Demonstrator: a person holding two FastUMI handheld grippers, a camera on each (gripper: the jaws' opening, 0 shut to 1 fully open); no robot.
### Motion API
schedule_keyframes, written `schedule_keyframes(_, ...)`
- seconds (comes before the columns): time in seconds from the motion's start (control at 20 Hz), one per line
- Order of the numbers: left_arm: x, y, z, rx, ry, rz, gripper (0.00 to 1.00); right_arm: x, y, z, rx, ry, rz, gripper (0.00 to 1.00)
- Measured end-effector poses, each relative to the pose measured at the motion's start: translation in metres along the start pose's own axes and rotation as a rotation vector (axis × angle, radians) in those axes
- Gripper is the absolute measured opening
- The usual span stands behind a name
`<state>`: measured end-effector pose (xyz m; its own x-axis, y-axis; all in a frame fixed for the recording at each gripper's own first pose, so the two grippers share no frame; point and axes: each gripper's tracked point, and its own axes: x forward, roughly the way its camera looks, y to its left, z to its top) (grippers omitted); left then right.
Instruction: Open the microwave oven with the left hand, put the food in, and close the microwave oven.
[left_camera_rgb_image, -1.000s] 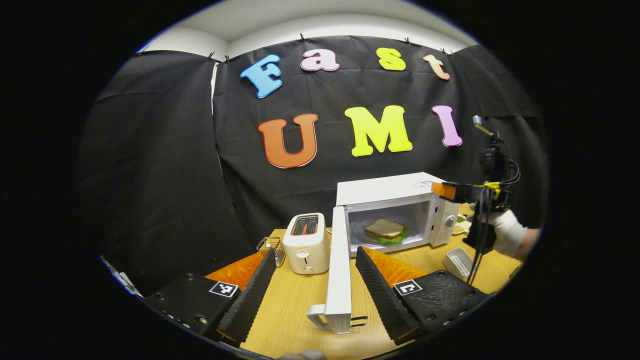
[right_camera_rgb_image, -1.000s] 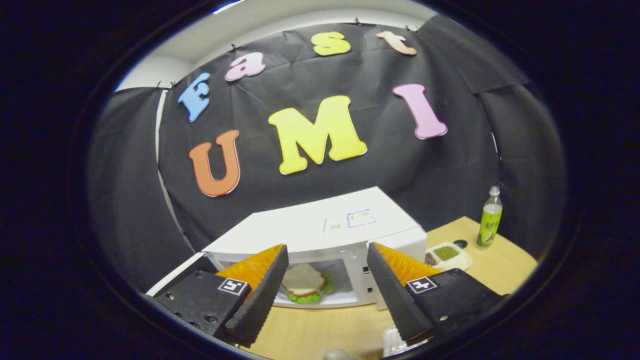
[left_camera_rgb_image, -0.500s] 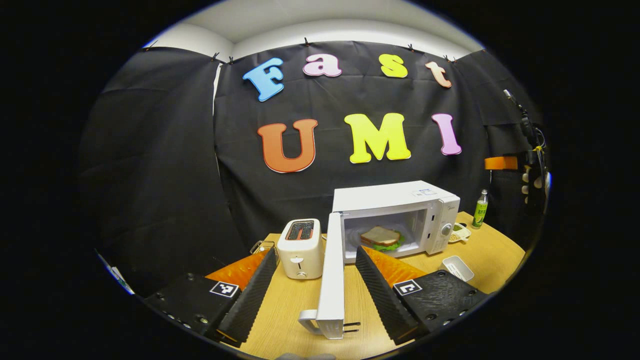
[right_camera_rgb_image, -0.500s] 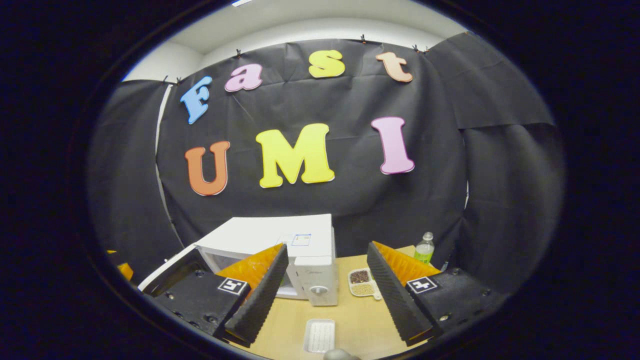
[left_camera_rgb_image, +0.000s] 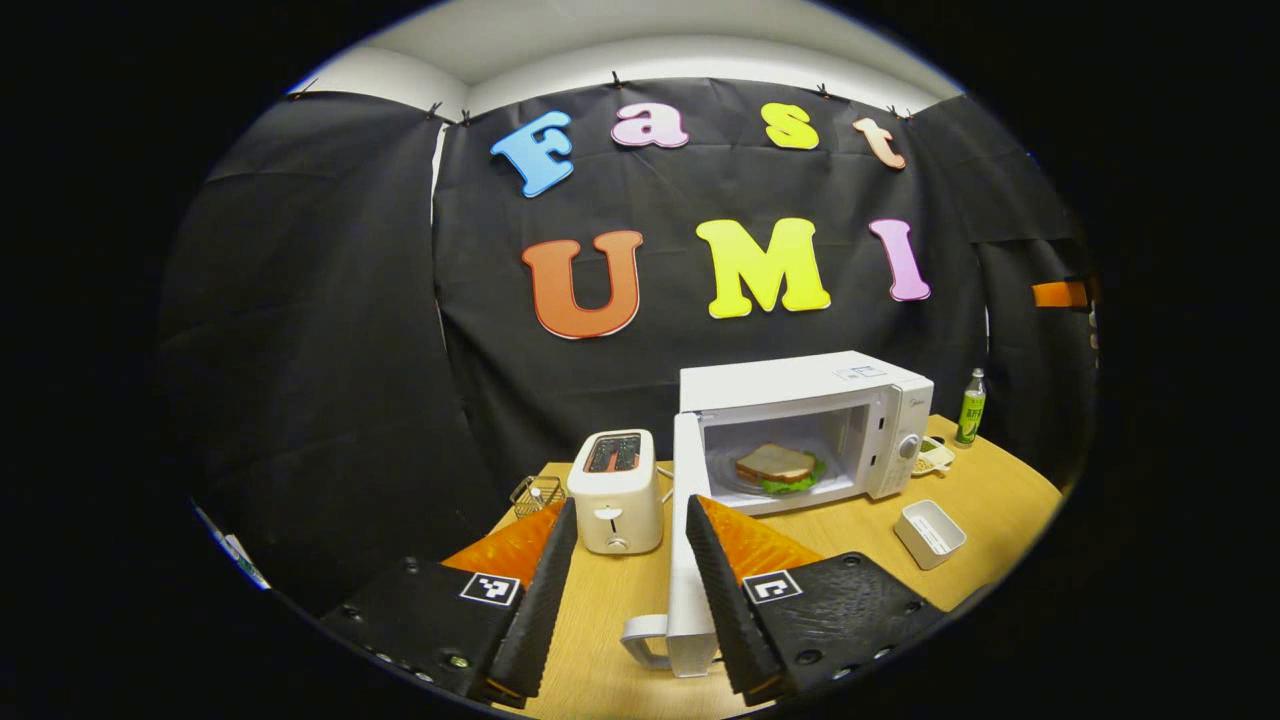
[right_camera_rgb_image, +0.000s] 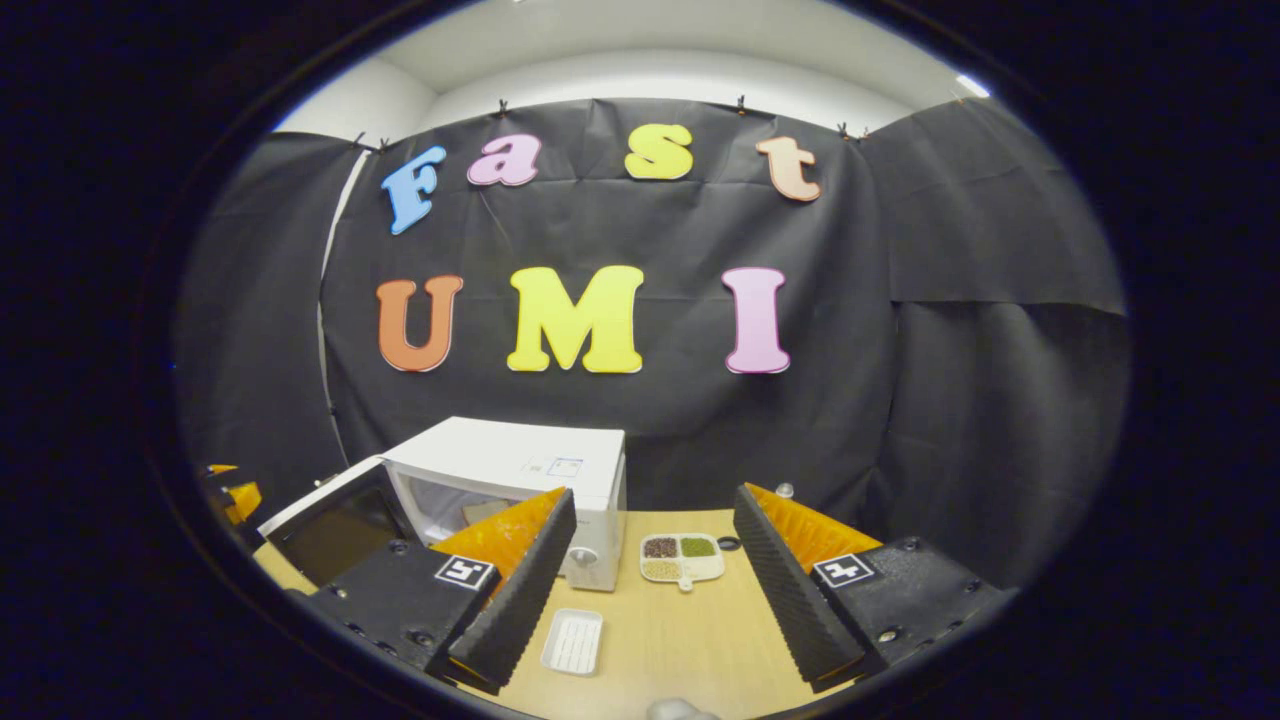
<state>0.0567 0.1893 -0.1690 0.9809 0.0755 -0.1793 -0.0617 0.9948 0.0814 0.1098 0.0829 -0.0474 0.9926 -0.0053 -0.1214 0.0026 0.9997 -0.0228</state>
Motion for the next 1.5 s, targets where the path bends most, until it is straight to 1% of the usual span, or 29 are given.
schedule_keyframes(0.05,0.003,0.005,-0.002,0.005,-0.001,0.013,0.52,-0.002,-0.002,0.0,0.009,0.008,-0.005,0.92)
schedule_keyframes(0.1,0.005,0.014,-0.005,0.012,-0.002,0.032,0.34,-0.004,-0.004,0.0,0.02,0.014,-0.006,1.0)
schedule_keyframes(0.15,0.008,0.018,-0.011,0.011,0.007,0.044,0.24,-0.004,-0.007,0.001,0.031,0.025,-0.011,1.0)
schedule_keyframes(0.2,0.009,0.023,-0.019,0.006,0.018,0.048,0.12,-0.005,-0.009,0.0,0.035,0.03,-0.014,0.92)
schedule_keyframes(0.25,0.01,0.027,-0.031,-0.001,0.035,0.058,0.08,-0.006,-0.012,-0.001,0.031,0.032,-0.024,0.92)
schedule_keyframes(0.3,0.011,0.033,-0.04,-0.016,0.048,0.069,0.0,-0.008,-0.014,0.001,0.027,0.031,-0.034,0.92)
schedule_keyframes(0.45,0.017,0.035,-0.063,-0.054,0.08,0.039,0.0,-0.015,-0.014,-0.002,0.03,0.051,-0.05,0.92)
schedule_keyframes(0.5,0.018,0.033,-0.073,-0.052,0.095,0.029,0.0,-0.018,-0.017,-0.001,0.03,0.053,-0.058,1.0)
schedule_keyframes(0.55,0.02,0.034,-0.081,-0.043,0.108,0.024,0.0,-0.021,-0.018,0.0,0.026,0.05,-0.069,0.92)
schedule_keyframes(0.6,0.021,0.033,-0.089,-0.039,0.122,0.015,0.0,-0.024,-0.02,0.0,0.026,0.049,-0.079,1.0)
schedule_keyframes(0.65,0.021,0.033,-0.094,-0.034,0.132,0.008,0.0,-0.027,-0.018,0.0,0.032,0.051,-0.078,0.92)
schedule_keyframes(0.7,0.021,0.032,-0.097,-0.024,0.135,0.003,0.0,-0.03,-0.018,-0.002,0.038,0.058,-0.08,1.0)
schedule_keyframes(0.75,0.021,0.033,-0.101,-0.013,0.143,-0.002,0.0,-0.031,-0.018,-0.003,0.044,0.064,-0.082,0.92)
schedule_keyframes(0.8,0.02,0.031,-0.103,-0.009,0.147,-0.011,0.0,-0.031,-0.018,-0.004,0.05,0.068,-0.08,0.92)
schedule_keyframes(1.05,0.022,0.013,-0.101,0.005,0.143,-0.049,0.0,-0.037,-0.02,-0.009,0.038,0.089,-0.073,0.92)
schedule_keyframes(1.3,0.02,-0.023,-0.093,0.005,0.132,-0.092,0.0,-0.038,-0.038,-0.01,0.058,0.102,-0.072,0.92)
schedule_keyframes(1.35,0.02,-0.031,-0.093,0.005,0.132,-0.104,0.0,-0.038,-0.041,-0.011,0.057,0.106,-0.071,1.0)
schedule_keyframes(1.4,0.02,-0.041,-0.093,0.006,0.133,-0.116,0.0,-0.037,-0.043,-0.011,0.056,0.111,-0.066,0.92)
schedule_keyframes(1.5,0.022,-0.06,-0.091,0.006,0.131,-0.137,0.0,-0.036,-0.051,-0.01,0.052,0.114,-0.062,0.92)
